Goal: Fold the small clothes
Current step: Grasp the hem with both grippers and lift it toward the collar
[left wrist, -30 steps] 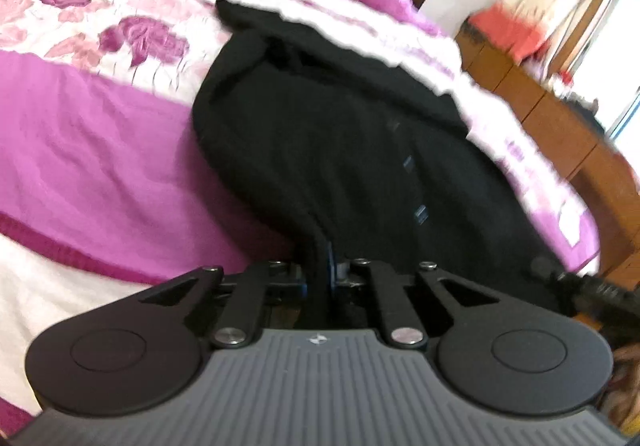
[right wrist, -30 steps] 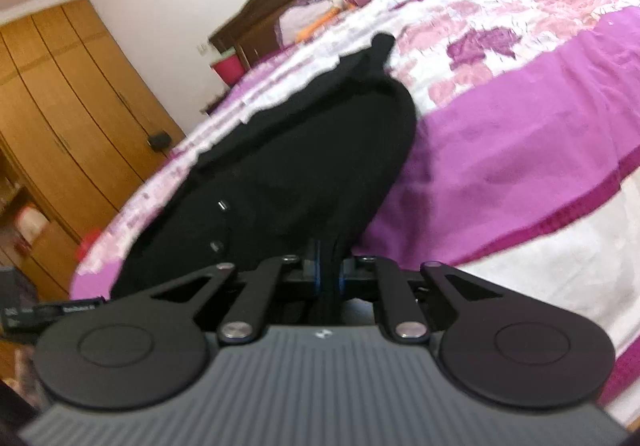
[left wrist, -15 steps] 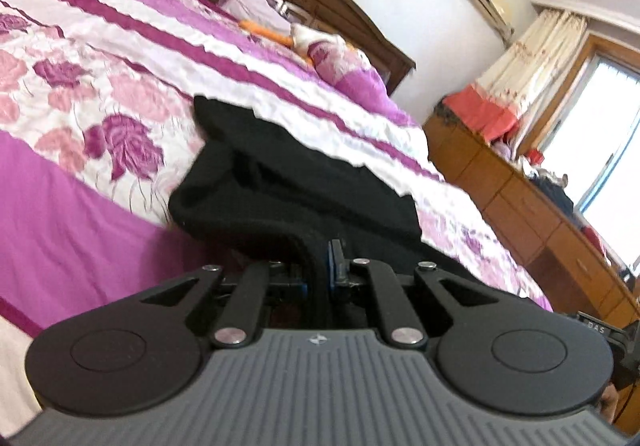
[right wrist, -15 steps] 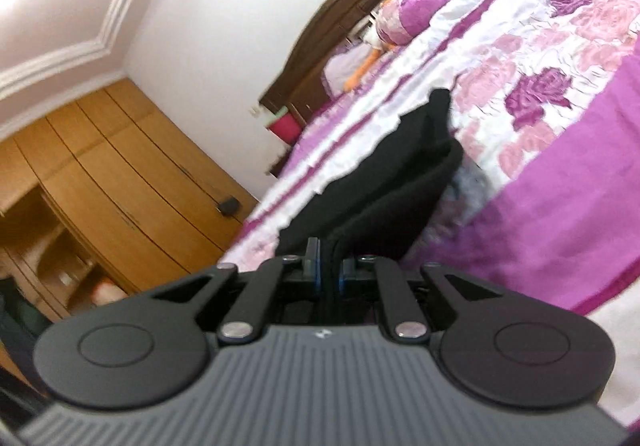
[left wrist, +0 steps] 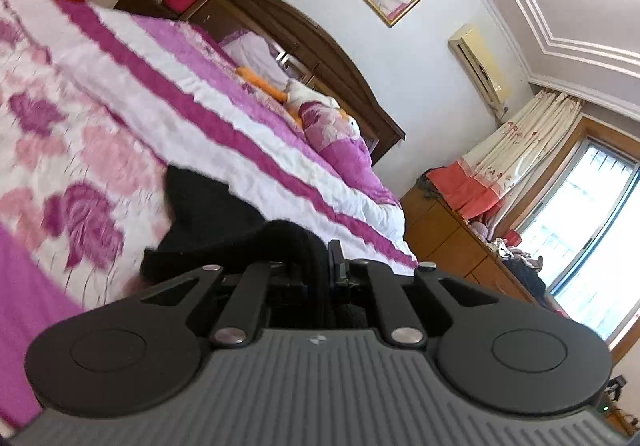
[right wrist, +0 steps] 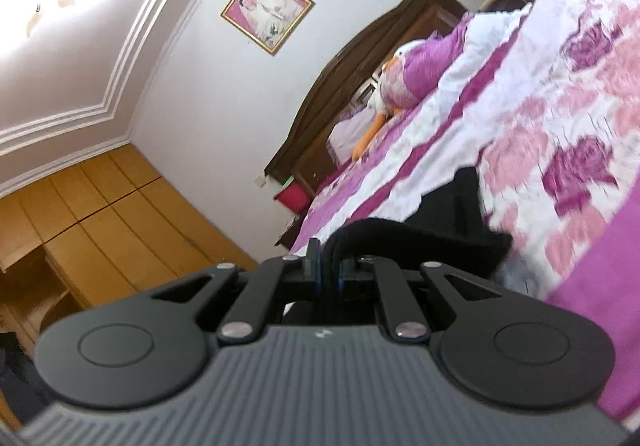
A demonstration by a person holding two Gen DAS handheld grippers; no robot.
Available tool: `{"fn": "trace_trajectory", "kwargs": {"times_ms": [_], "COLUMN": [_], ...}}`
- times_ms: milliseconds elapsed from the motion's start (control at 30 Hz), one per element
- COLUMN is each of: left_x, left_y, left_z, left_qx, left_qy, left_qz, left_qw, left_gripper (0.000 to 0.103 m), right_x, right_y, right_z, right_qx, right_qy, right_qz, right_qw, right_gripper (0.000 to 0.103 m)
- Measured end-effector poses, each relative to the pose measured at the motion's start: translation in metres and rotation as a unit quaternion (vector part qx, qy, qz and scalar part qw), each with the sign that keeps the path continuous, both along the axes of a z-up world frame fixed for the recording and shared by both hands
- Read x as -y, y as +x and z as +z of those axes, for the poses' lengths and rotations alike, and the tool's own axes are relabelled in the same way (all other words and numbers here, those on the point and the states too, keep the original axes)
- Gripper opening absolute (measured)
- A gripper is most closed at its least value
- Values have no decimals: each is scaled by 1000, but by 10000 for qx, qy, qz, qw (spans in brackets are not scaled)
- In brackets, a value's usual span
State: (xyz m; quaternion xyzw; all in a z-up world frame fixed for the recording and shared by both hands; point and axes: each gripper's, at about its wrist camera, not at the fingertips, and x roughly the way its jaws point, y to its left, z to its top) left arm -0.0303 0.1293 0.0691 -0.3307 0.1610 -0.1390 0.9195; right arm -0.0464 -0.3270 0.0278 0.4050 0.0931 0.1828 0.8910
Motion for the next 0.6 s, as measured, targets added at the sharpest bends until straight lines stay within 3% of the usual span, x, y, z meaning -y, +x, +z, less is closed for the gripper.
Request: {"fn": "trace_trajectory", "kwargs": {"times_ms": [333, 600], "left_x": [9, 17], "left_y": [79, 155], "left_z": [15, 1], "left_qx": [116, -74], "left_qy": [254, 552], "left_qz": [459, 745], "left_qw": [9986, 9957], "left_gripper": [10, 10], "right_x": [-7, -18], "right_y": [69, 141], "right_z": [34, 26], "right_qx": [120, -70], "right_qy": [-653, -876], "right_qz": [-391, -608], "right_qw": [9970, 9943], "right_gripper": [10, 10]}}
